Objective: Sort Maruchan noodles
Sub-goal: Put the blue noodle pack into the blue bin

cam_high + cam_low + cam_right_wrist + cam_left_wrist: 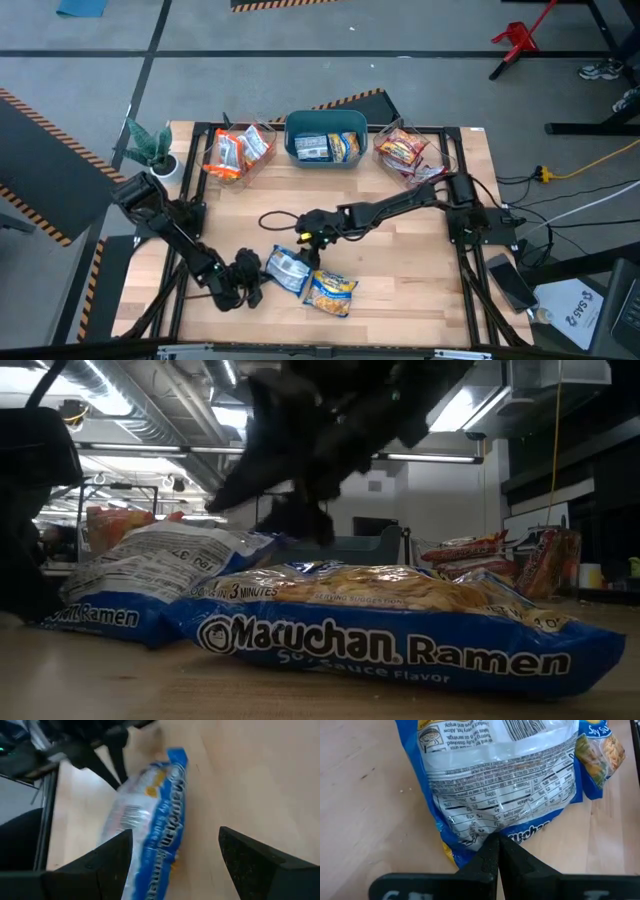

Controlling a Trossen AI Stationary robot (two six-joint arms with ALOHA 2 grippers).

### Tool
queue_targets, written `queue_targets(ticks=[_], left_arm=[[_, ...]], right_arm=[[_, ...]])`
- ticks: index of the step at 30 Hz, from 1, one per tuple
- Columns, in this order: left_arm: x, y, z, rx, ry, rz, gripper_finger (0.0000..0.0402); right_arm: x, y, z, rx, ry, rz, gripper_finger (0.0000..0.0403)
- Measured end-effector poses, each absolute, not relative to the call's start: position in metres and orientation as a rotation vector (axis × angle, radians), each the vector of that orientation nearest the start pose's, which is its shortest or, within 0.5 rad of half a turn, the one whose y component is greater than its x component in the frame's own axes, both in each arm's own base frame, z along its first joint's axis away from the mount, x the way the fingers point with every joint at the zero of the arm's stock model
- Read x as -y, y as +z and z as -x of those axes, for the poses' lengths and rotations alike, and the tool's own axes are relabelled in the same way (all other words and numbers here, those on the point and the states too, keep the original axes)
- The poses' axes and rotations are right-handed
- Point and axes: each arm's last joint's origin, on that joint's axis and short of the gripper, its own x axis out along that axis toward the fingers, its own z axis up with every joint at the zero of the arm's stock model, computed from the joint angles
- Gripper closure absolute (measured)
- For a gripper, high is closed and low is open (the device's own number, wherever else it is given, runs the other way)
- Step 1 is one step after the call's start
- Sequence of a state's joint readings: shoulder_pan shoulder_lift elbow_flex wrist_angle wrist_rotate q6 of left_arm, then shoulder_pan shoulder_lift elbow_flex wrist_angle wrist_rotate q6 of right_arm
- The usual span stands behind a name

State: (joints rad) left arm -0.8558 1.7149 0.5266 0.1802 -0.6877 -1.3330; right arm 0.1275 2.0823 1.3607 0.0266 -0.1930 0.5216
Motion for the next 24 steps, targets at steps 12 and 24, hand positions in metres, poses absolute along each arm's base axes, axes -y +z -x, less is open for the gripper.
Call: queue_targets(ticks=[12, 24], left_arm=[[0.170, 0.082, -0.187, -0.656, 0.359, 0.539, 0.0401], [0.160, 0.082, -0.195, -0.622, 0.412, 0.524, 0.0401]], right_arm=[[-0.062, 0.118, -0.455, -0.773, 0.296, -0.688, 0.0123], [-0.062, 0.111, -0.458, -0.763, 0.278, -0.722, 0.0123]])
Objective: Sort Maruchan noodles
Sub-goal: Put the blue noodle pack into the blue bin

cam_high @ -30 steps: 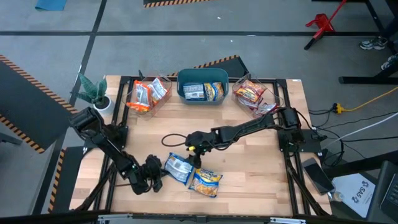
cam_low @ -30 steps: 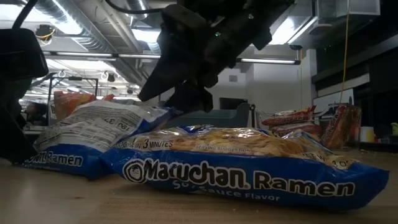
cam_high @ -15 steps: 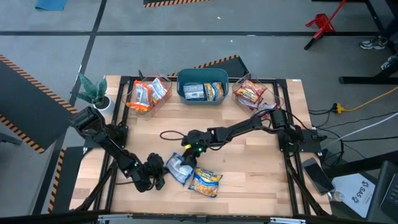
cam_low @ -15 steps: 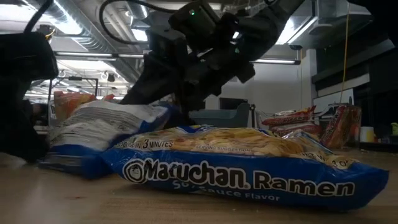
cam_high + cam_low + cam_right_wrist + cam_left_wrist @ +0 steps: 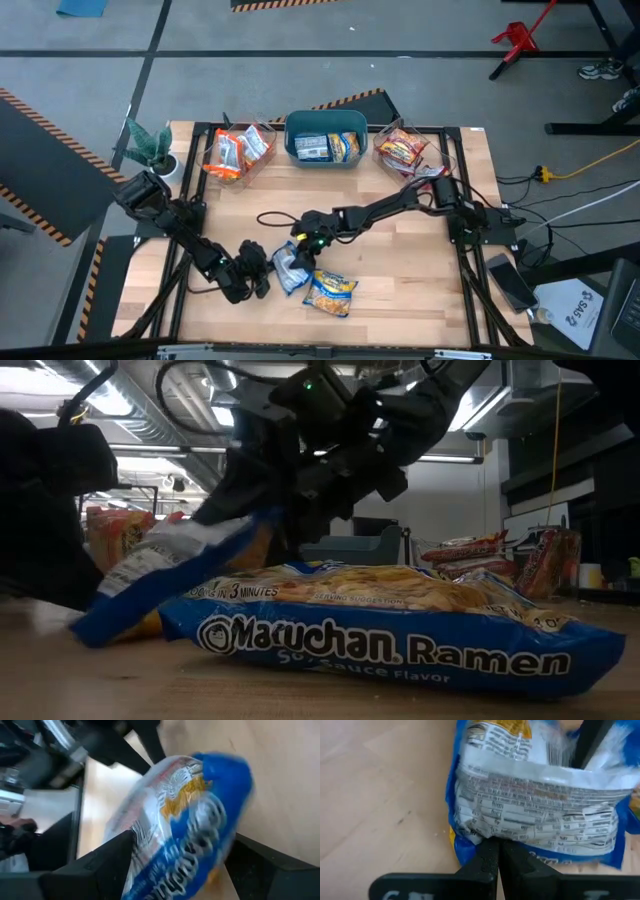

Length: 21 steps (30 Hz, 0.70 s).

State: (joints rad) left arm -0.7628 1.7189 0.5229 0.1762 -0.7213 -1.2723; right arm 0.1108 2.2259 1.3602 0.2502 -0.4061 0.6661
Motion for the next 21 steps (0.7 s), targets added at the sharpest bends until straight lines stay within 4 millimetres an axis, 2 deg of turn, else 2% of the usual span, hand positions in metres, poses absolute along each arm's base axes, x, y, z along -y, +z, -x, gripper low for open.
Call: queue_targets(ticks=[7, 10, 16, 19, 21], left_arm=[[0.159, 0.083, -0.196, -0.594, 0.419, 0.532, 0.0401], [0.159, 0.083, -0.197, -0.593, 0.419, 0.533, 0.0401], [0.161, 0.085, -0.198, -0.572, 0.403, 0.563, 0.0401], [0.163, 0.088, -0.200, -0.559, 0.380, 0.599, 0.0401], [0.164, 0.092, -0.200, -0.574, 0.353, 0.628, 0.0401]], right_arm=[[-0.063, 0.103, -0.458, -0.780, 0.251, -0.764, 0.0135], [-0.063, 0.107, -0.459, -0.772, 0.247, -0.763, 0.0177], [-0.063, 0.111, -0.461, -0.745, 0.271, -0.799, 0.0298], [-0.064, 0.111, -0.460, -0.752, 0.275, -0.802, 0.0336], [-0.063, 0.113, -0.459, -0.757, 0.270, -0.802, 0.0347]])
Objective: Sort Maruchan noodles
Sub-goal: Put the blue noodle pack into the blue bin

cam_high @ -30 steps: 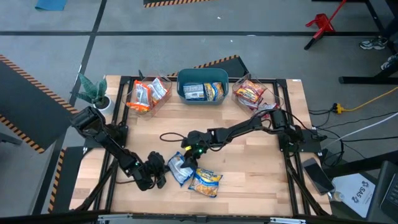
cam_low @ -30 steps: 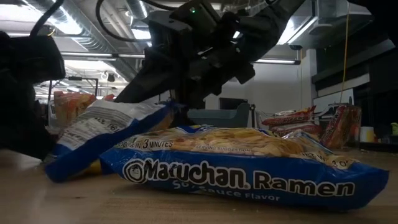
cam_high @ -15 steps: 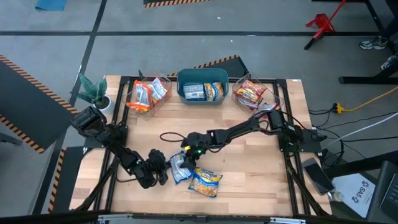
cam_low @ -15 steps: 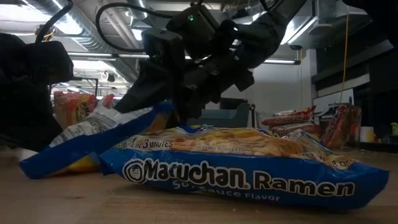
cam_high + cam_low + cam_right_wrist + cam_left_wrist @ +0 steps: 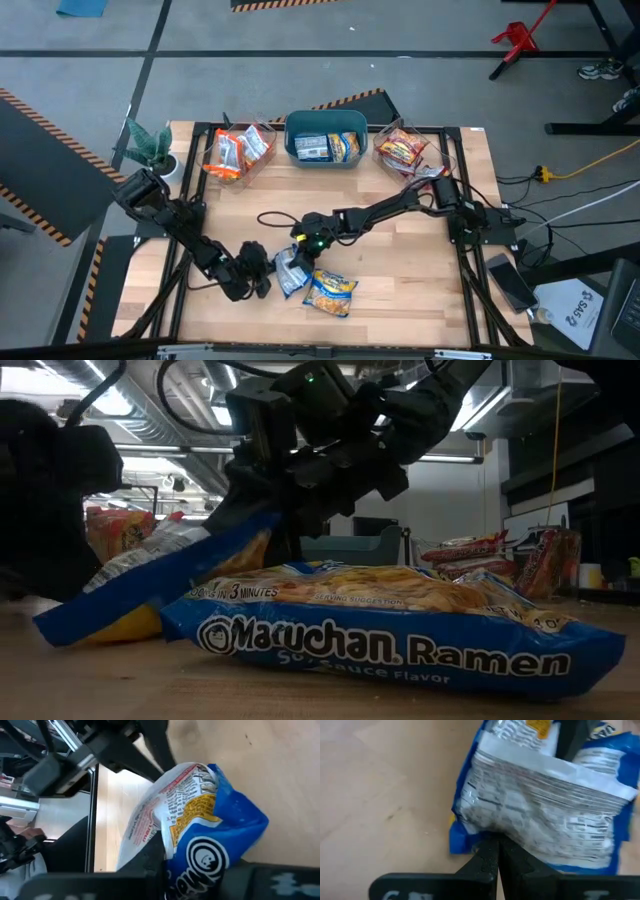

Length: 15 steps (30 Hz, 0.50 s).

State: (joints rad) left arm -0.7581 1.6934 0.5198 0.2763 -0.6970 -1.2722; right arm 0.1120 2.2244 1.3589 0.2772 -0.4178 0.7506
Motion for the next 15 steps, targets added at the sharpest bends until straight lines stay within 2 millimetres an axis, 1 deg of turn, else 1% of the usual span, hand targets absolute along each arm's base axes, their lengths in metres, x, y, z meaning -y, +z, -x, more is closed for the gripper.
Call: queue_targets(ticks=[4, 8, 10, 12, 15], left_arm=[[0.165, 0.107, -0.200, -0.580, 0.300, 0.672, 0.0401], [0.164, 0.126, -0.198, -0.572, 0.243, 0.707, 0.0401], [0.163, 0.135, -0.196, -0.567, 0.224, 0.726, 0.0401], [0.163, 0.144, -0.194, -0.560, 0.198, 0.746, 0.0401], [0.160, 0.152, -0.192, -0.542, 0.186, 0.728, 0.0401]], right_arm=[[-0.062, 0.124, -0.458, -0.732, 0.262, -0.788, 0.0353], [-0.054, 0.143, -0.455, -0.720, 0.258, -0.742, 0.0354], [-0.045, 0.153, -0.452, -0.713, 0.223, -0.684, 0.0354], [-0.033, 0.163, -0.446, -0.727, 0.139, -0.599, 0.0355], [-0.014, 0.182, -0.435, -0.753, 0.019, -0.462, 0.0356]])
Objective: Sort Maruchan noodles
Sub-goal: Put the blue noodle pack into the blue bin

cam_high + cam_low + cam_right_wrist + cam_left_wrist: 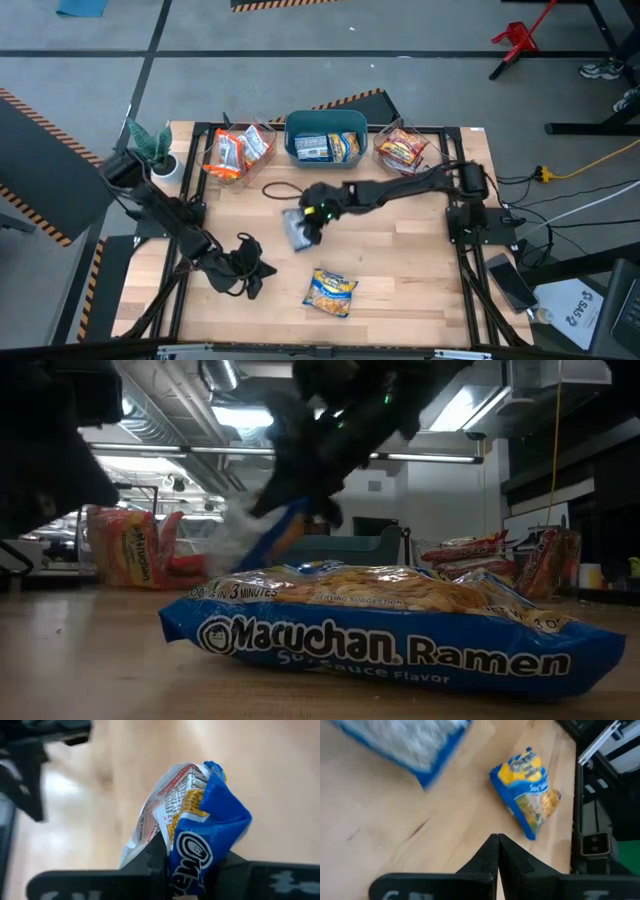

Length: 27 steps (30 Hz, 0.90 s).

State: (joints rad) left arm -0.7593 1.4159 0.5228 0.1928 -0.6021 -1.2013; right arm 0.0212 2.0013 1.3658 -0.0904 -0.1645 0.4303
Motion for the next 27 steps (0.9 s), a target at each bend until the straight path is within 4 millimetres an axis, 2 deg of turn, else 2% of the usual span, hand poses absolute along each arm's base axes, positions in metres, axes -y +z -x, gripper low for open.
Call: queue_targets(ticks=[4, 7, 11, 13, 16, 20, 25, 27], left_arm=[[0.158, 0.159, -0.192, -0.517, 0.170, 0.715, 0.0401], [0.158, 0.160, -0.192, -0.507, 0.176, 0.695, 0.0401], [0.157, 0.159, -0.191, -0.506, 0.190, 0.679, 0.0401], [0.156, 0.158, -0.190, -0.508, 0.203, 0.666, 0.0401], [0.155, 0.157, -0.190, -0.508, 0.218, 0.650, 0.0401], [0.154, 0.157, -0.189, -0.509, 0.226, 0.624, 0.0401], [0.153, 0.156, -0.189, -0.502, 0.244, 0.597, 0.0401], [0.152, 0.155, -0.188, -0.506, 0.250, 0.588, 0.0401]], right_arm=[[0.009, 0.222, -0.422, -0.774, -0.112, -0.270, 0.0356], [0.024, 0.253, -0.415, -0.772, -0.277, -0.065, 0.0356], [0.037, 0.289, -0.414, -0.780, -0.564, 0.331, 0.0356], [0.043, 0.297, -0.415, -0.813, -0.645, 0.555, 0.0356], [0.050, 0.295, -0.418, -0.893, -0.649, 0.789, 0.0360], [0.061, 0.276, -0.414, -1.006, -0.544, 0.996, 0.0383], [0.074, 0.245, -0.408, -1.085, -0.392, 1.144, 0.0389], [0.081, 0.235, -0.405, -1.106, -0.385, 1.200, 0.0384]])
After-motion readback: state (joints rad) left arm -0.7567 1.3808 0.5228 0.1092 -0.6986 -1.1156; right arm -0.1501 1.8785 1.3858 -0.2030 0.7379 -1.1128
